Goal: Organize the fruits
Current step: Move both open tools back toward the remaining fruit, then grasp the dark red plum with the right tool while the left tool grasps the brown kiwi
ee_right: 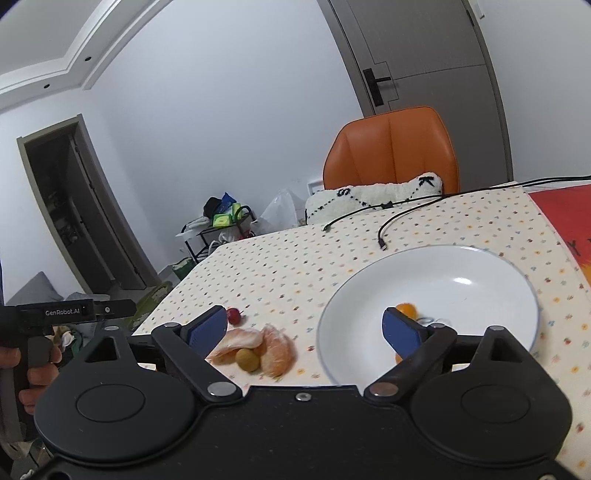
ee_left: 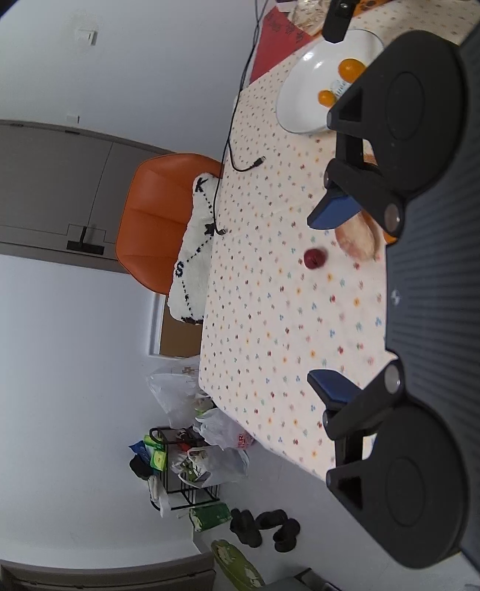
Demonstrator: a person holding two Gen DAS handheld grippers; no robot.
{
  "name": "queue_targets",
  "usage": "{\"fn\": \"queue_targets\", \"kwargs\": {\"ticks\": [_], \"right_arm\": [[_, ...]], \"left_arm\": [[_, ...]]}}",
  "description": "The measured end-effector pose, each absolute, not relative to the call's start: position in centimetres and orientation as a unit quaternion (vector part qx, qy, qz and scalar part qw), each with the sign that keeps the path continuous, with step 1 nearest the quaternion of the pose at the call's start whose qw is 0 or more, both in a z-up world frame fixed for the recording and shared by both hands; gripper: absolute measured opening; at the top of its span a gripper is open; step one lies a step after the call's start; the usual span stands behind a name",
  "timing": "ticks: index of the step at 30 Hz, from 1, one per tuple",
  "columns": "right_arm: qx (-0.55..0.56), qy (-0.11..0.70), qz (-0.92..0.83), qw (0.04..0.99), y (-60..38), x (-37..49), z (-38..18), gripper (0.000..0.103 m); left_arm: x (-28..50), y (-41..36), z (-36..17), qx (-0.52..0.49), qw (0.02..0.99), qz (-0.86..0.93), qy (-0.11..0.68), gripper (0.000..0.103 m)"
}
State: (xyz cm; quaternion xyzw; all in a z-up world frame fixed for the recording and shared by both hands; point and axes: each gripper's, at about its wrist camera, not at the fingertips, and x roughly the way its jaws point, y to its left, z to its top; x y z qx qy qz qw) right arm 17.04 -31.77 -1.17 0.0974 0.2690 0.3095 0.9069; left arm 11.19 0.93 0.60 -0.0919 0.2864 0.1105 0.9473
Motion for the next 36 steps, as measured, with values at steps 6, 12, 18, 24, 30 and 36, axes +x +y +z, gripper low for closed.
{"fn": "queue_targets", "kwargs": {"ticks": [6, 12, 18, 24, 30, 36], "right_arm": [[0.087, 0.273, 0.293, 0.912, -29.0, 14.7, -2.2, 0.090], [0.071, 0.282, 0.283, 0.914, -26.7, 13.2, -3.3, 0.086], [0.059, 0.293, 0.289, 0.909, -24.5, 12.0, -4.4, 0.078], [0.045, 0.309, 0.303, 0.900, -22.2, 11.4, -5.3, 0.069], [0.034, 0.325, 0.306, 0.894, -20.6, 11.4, -6.3, 0.060], [0.032, 0.343, 0.306, 0.887, -19.5, 12.0, -7.7, 0.028]], "left_arm": [[10.5, 2.2, -1.1, -0.091, 0.949, 0.059, 0.296, 0.081], [9.7, 3.5, -3.0, -0.098, 0.951, 0.033, 0.293, 0.081], [8.4, 4.4, -4.3, -0.106, 0.951, 0.024, 0.288, 0.074], [7.5, 4.7, -5.3, -0.118, 0.949, 0.017, 0.292, 0.058], [6.7, 5.0, -5.9, -0.125, 0.948, 0.010, 0.292, 0.050], [6.7, 5.0, -6.7, -0.132, 0.946, -0.003, 0.297, 0.045]]}}
